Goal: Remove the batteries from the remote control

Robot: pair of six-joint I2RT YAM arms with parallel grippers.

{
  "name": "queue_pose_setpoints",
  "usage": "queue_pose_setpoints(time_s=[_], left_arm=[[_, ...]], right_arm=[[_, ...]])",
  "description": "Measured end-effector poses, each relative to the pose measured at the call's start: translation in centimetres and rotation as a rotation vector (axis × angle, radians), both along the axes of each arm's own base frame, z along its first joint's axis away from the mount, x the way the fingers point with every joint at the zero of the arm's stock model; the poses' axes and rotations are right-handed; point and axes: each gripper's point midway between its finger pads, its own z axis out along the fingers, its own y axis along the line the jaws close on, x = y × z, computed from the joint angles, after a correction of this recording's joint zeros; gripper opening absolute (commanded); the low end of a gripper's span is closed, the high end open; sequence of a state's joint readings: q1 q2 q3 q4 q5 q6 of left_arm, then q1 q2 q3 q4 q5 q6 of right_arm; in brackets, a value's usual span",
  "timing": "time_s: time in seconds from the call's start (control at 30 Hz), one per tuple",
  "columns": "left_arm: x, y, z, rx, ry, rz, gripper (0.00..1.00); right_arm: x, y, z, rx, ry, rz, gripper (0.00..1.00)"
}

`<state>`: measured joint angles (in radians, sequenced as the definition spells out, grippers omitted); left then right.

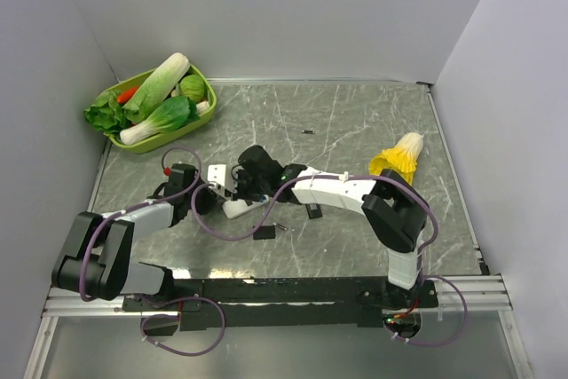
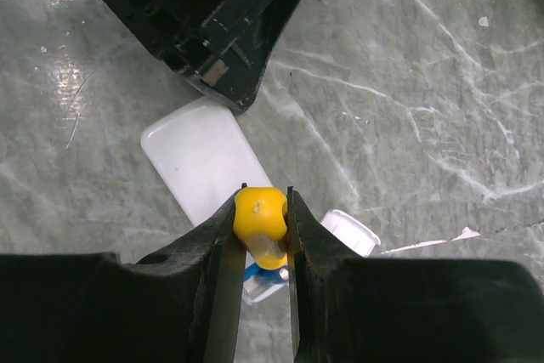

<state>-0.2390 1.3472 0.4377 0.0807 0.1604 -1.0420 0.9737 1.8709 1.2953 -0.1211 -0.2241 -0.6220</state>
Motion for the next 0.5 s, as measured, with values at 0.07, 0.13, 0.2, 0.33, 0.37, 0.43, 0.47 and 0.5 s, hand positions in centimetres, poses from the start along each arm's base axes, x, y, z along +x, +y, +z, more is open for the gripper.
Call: queue_pose_setpoints(time_s=[0.07,0.13,0.2,0.33,0.37,0.43,0.47,0.5], left_arm=[[-0.09,0.03,-0.10,0.001,0.002,0.000,0.05],[-0.12,0.03,-0.13,0.000,0.003,0.000,0.05],[-0.11,0.03,-0.12,0.000,0.002,0.000,0.06],[-0.12,0.03,-0.13,0.000,0.003,0.000,0.05],[-0.12,0.03,-0.13,0.001,0.003,0.001,0.05],[-0.14,0.04,-0.15,0.001,0.004,0.000,0.05],[-0.15,0.05,-0.16,0.002,0.004,0.001,0.05],[-0.20,0.07,-0.20,0.003,0.007,0.001,0.05]], right_arm=[[-0.17,0.23,-0.24,-0.008,-0.010,-0.001,0.00],[-0.19,0.41,-0.45,-0.014,-0.021,-0.005,0.00],[-0.22,0.51,-0.52,-0.017,-0.028,-0.008,0.00],[-0.15,0.48,-0.51,-0.019,-0.030,-0.016,0.00],[-0.13,0.45,-0.52,-0.021,-0.032,-0.018,0.00],[-0.08,0.39,-0.51,-0.025,-0.035,-0.023,0.00],[-0.04,0.36,-0.51,-0.027,-0.037,-0.026,0.00],[0.00,0.32,-0.52,-0.028,-0.038,-0.030,0.00]])
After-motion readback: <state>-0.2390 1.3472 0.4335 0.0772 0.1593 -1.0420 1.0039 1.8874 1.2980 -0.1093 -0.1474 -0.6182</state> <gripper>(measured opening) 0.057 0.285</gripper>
